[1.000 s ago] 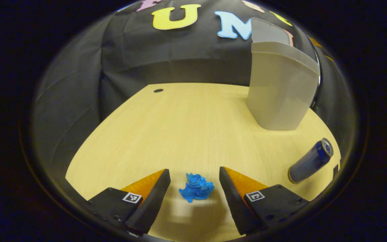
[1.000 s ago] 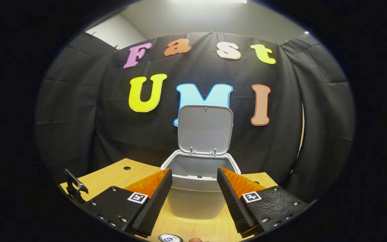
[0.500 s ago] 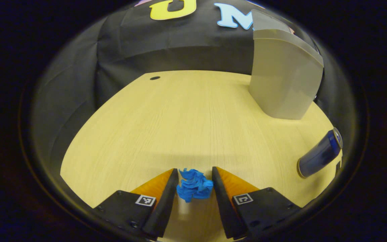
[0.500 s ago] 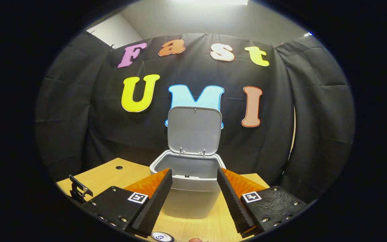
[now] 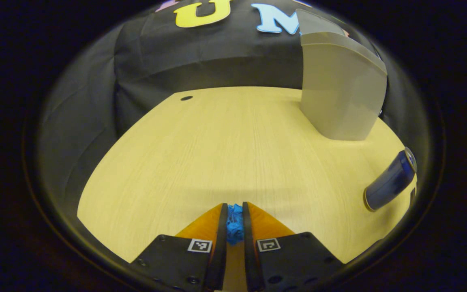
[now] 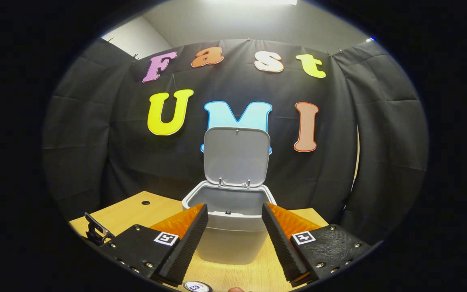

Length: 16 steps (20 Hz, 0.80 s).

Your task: Press the lid of the desktop garbage bin to open it, pick up the crumpled paper on the desktop and throw it into the bin, then pick up the pop can on the desktop and drop it into the bin, and finally close the garbage bin lid.

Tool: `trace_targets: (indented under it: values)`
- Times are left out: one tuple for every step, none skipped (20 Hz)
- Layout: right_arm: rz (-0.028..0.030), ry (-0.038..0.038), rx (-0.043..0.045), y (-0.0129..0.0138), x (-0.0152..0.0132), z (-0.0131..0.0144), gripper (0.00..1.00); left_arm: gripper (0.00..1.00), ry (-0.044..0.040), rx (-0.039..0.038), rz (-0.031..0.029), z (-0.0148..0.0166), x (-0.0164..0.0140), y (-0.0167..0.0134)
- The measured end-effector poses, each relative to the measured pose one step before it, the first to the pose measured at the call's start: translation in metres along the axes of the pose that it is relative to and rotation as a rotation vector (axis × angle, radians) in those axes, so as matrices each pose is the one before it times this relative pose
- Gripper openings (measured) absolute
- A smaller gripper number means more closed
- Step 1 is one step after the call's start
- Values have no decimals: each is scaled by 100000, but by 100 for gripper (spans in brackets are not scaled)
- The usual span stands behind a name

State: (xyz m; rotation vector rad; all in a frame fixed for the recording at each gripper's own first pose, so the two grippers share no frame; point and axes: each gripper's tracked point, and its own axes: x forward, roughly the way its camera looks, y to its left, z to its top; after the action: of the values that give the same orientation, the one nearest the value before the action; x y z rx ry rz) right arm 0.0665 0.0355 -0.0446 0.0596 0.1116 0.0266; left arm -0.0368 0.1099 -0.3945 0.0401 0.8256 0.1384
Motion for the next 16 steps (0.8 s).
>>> trace_targets:
  values:
    - [20,-140,187,10,61,51,87,19,-47,503,63,181,295,35]
    - [-125,-276,230,-22,50,1,87,19,-327,138,231,102,-39,62]
    - [-426,-215,319,-120,28,91,87,21,-103,-584,262,72,-71,79]
    - [-258,-139,325,-54,-12,-13,87,19,87,-262,245,46,-13,-52]
    - [-371,-263,247,-98,-38,107,87,19,-339,-77,268,80,-111,-81]
    - [-416,-171,157,-92,15,12,87,19,-866,303,217,391,-223,39]
    - [-484,-223,106,-159,-36,40,87,19,-1149,635,-30,403,-128,-37]
    - [-306,-130,29,-70,52,58,87,19,-1451,1030,-203,602,-179,-114]
    - [-234,3,53,4,6,-12,87,19,-1414,1155,-499,645,-322,-131]
    - [-179,-131,177,-73,-54,-32,87,21,-1853,1029,-632,780,-277,-198]
    - [46,200,130,36,18,-3,87,19,-2205,938,-80,925,-274,-5]
    - [69,384,-64,42,17,-142,87,19,-2018,366,-186,1056,-219,-4]
    - [-135,247,-155,-32,-11,-37,87,19,-2184,-414,-54,1104,-205,39]
    - [-205,-10,-141,-90,-76,-25,87,19,-1891,-615,-181,1260,-129,1]
    - [-562,-451,-17,-208,-74,112,87,19,-1810,-471,-495,1164,-198,-145]
    - [-765,-545,219,-221,77,156,87,19,-2437,-645,-412,1255,-142,-240]
